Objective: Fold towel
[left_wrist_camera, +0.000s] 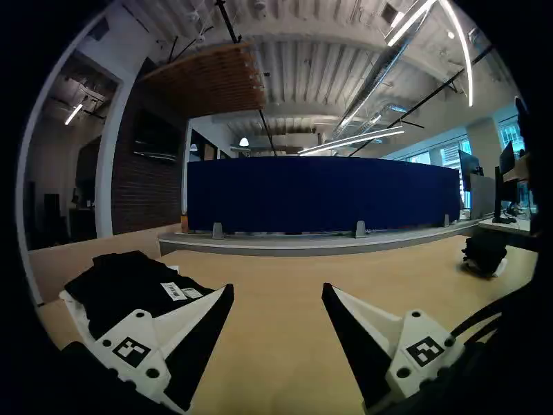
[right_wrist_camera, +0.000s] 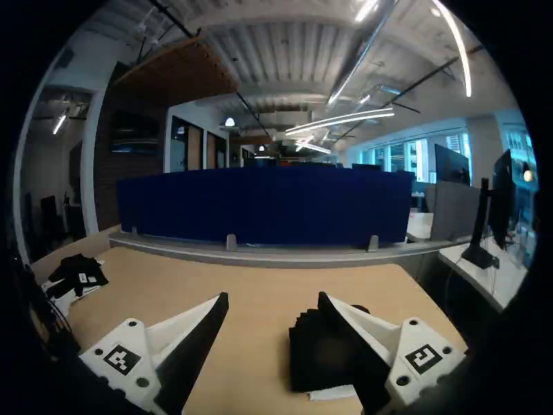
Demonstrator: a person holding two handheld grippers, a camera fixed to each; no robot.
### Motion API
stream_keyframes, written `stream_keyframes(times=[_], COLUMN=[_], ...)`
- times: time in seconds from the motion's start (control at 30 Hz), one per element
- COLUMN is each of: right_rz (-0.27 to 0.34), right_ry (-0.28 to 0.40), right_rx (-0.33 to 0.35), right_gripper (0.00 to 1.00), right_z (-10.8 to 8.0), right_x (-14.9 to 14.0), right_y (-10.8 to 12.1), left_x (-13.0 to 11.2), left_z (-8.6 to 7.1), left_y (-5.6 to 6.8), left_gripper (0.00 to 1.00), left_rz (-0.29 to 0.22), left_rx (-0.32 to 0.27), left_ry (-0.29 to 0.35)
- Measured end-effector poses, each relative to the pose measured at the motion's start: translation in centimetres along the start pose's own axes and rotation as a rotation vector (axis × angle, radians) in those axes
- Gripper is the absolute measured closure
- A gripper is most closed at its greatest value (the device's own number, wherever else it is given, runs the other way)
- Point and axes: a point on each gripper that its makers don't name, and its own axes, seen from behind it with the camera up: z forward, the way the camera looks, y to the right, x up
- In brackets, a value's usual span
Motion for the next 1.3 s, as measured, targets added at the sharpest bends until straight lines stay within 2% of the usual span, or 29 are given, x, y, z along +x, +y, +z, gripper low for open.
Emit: stream_keyframes(times=[0.3, 0.6, 0.8, 1.0, 1.3], right_rz=[0.069, 0.126, 0.158, 0.161, 0.122], right_ry=[0.041, 0.087, 0.118, 0.126, 0.160], right_rx=[-0.035, -0.059, -0.070, -0.075, -0.091], right_gripper=[0.00, 0.00, 0.00, 0.00, 0.00], right_z=[0.0, 0.2, 0.5, 0.6, 0.1], right_x=[-4.5, -9.1, -10.2, -11.1, -11.2], right_y=[2.2, 2.6, 2.5, 2.0, 1.8], left_x=[0.0, 0.0, 0.0, 0.0, 0.0], left_z=[0.0, 0.0, 0.0, 0.0, 0.1], left_y=[0.0, 0.0, 0.0, -0.1, -0.1], left_gripper=[0.05, 0.05, 0.05, 0.05, 0.05], left_rz=[0.000, 0.000, 0.001, 0.000, 0.001], left_rx=[0.000, 0.000, 0.000, 0.000, 0.000], left_ry=[0.000, 0.000, 0.000, 0.000, 0.000])
